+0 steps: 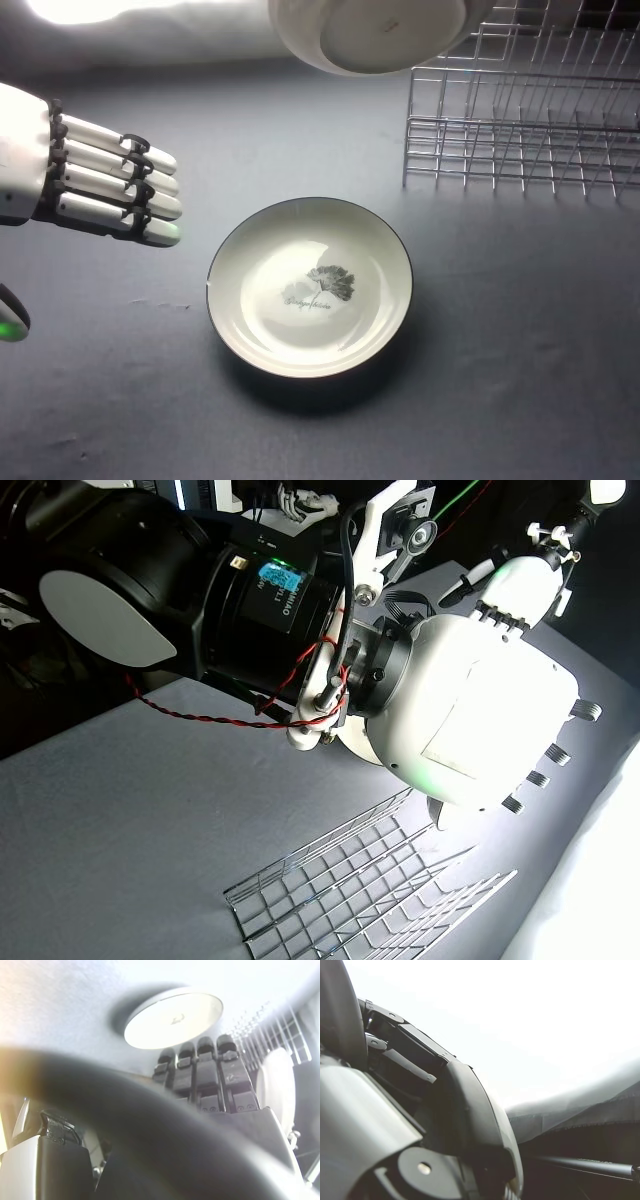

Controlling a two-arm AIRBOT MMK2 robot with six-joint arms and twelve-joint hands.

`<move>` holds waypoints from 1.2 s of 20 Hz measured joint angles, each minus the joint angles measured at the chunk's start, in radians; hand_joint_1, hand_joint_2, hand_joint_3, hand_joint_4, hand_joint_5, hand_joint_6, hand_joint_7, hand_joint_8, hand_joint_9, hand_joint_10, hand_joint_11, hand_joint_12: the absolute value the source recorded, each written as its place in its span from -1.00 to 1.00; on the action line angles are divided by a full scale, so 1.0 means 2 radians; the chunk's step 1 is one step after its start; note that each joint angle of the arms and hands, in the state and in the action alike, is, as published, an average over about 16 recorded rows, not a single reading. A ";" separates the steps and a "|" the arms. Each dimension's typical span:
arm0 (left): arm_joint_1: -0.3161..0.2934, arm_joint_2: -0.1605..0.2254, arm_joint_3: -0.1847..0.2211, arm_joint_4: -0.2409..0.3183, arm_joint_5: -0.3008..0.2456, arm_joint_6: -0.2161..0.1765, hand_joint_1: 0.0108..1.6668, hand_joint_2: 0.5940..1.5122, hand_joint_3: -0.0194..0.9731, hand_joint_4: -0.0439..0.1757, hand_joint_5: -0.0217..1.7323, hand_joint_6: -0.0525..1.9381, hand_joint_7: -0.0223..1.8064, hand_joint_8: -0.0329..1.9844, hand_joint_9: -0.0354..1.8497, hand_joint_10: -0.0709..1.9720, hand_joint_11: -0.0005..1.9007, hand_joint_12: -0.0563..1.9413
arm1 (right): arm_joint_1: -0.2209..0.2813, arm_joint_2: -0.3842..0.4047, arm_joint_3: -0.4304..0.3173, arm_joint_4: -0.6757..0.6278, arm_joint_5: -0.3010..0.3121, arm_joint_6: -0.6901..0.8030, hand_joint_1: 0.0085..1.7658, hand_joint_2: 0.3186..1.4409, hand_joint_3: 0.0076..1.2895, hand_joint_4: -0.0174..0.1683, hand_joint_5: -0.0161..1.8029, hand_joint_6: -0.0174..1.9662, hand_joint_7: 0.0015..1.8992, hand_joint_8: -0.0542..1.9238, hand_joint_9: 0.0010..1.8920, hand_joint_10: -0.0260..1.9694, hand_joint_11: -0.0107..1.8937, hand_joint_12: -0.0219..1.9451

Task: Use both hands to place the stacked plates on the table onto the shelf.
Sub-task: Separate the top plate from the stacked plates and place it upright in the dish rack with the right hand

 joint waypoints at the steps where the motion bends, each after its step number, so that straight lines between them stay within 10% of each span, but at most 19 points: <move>1: 0.000 -0.001 0.001 0.000 -0.002 0.000 -1.00 0.16 -0.95 -0.60 -0.95 -0.94 -0.96 -0.96 -0.95 -0.92 -0.98 -0.94 | 0.000 0.000 0.000 0.000 0.002 0.000 0.60 0.16 -0.99 -0.89 0.12 -0.16 0.20 -0.27 0.13 -0.08 -0.01 -0.01; 24: 0.004 -0.020 0.007 0.007 -0.020 0.000 -1.00 0.19 -0.94 -0.60 -0.96 -0.94 -0.95 -0.96 -0.95 -0.92 -0.98 -0.94 | 0.012 -0.042 0.040 -0.018 0.012 -0.009 0.60 0.17 -0.99 -0.89 0.10 -0.16 0.18 -0.25 0.13 -0.07 -0.04 0.02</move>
